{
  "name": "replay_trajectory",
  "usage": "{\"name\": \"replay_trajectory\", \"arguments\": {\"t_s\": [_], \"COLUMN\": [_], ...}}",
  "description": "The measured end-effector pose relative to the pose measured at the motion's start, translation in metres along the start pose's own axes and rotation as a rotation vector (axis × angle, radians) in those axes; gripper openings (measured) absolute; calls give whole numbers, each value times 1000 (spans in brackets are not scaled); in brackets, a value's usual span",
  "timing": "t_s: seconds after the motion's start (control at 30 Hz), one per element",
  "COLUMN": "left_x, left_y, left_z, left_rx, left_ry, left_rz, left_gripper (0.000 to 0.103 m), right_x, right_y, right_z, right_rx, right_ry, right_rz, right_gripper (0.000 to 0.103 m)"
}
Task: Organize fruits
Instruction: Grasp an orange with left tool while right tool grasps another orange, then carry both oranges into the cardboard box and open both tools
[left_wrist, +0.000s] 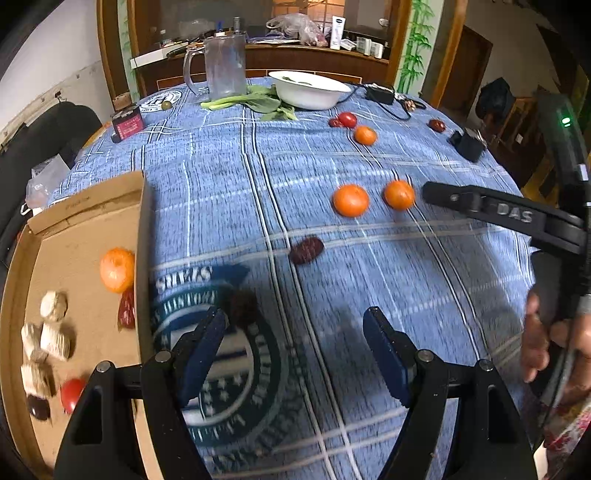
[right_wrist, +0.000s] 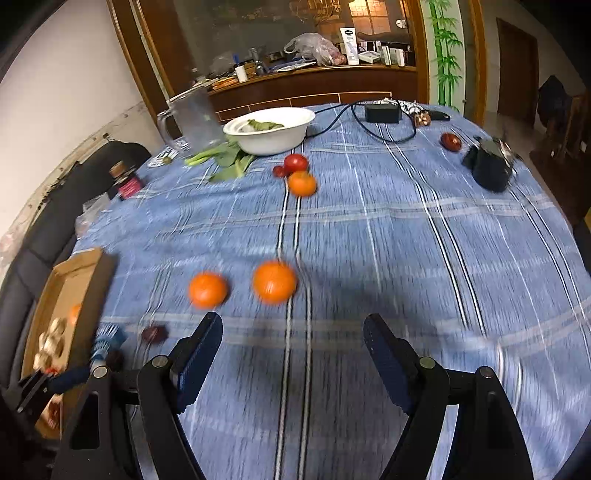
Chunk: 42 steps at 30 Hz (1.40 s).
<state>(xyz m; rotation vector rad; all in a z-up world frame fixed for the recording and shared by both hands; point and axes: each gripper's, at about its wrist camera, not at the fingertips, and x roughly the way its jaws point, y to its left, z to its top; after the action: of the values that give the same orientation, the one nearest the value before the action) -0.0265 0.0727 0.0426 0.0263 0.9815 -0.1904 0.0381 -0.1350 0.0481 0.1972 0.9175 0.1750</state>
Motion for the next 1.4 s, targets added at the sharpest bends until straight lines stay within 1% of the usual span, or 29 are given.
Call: {"name": "replay_trajectory", "arguments": {"t_s": [0.03, 0.1, 0.23, 0.27, 0.3, 0.37, 0.47, 0.53, 0.57, 0.6, 0.7, 0.87, 0.97, 1.03, 1.07, 1.13, 1.17, 1.2, 1.23, 1.4], "left_x": [1, 5, 17, 23, 27, 37, 47, 52, 55, 58, 69, 89, 98, 99, 99, 96, 94, 93, 91, 79], "left_y": [1, 2, -5, -9, -11, -15, -18, -22, -25, -28, -36, -43, -49, -52, -53, -54, -55, -56, -56, -57], "left_z": [4, 13, 38, 44, 48, 56, 60, 62, 62, 64, 68, 78, 80, 81, 81, 80, 79, 79, 79, 74], "left_rx": [-4, -8, 37, 54, 64, 84, 96, 104, 111, 120, 143, 137, 148, 158, 162, 170, 171, 174, 177, 150], "left_ry": [-1, 0, 3, 7, 12, 21, 34, 46, 51, 56, 62, 75, 69, 60, 53, 38, 34, 32, 31, 17], "left_rz": [2, -2, -4, 3, 7, 5, 7, 3, 3, 6, 12, -17, -13, -18, -16, -11, -17, -15, -7, -29], "left_gripper": [76, 76, 76, 76, 76, 76, 76, 76, 76, 76, 76, 74, 73, 70, 65, 51, 37, 31, 31, 31], "right_x": [6, 19, 37, 40, 42, 46, 50, 50, 50, 50, 46, 37, 36, 37, 38, 39, 39, 40, 40, 39], "right_y": [0, 0, 4, 5, 6, 7, 6, 7, 7, 8, 6, -18, -27, -29, -29, -27, -26, -25, -25, -23], "right_z": [4, 10, 14, 13, 13, 12, 12, 12, 12, 12, 11, 13, 15, 15, 15, 15, 15, 15, 15, 14], "right_rx": [5, 9, -7, -15, -23, -38, -66, -73, -77, -78, -74, 3, 36, 46, 46, 36, 32, 30, 27, 16], "right_ry": [6, 15, 26, 27, 29, 32, 31, 30, 33, 36, 35, 26, 27, 32, 35, 35, 35, 34, 33, 26], "right_rz": [8, 16, 9, 6, 1, -8, -10, 7, 16, 29, 23, 33, 29, 31, 30, 20, 16, 13, 11, 7], "right_gripper": [82, 73, 71, 68, 66, 65, 61, 52, 41, 35, 35, 35, 35, 35, 35, 35, 35, 35, 35, 35]}}
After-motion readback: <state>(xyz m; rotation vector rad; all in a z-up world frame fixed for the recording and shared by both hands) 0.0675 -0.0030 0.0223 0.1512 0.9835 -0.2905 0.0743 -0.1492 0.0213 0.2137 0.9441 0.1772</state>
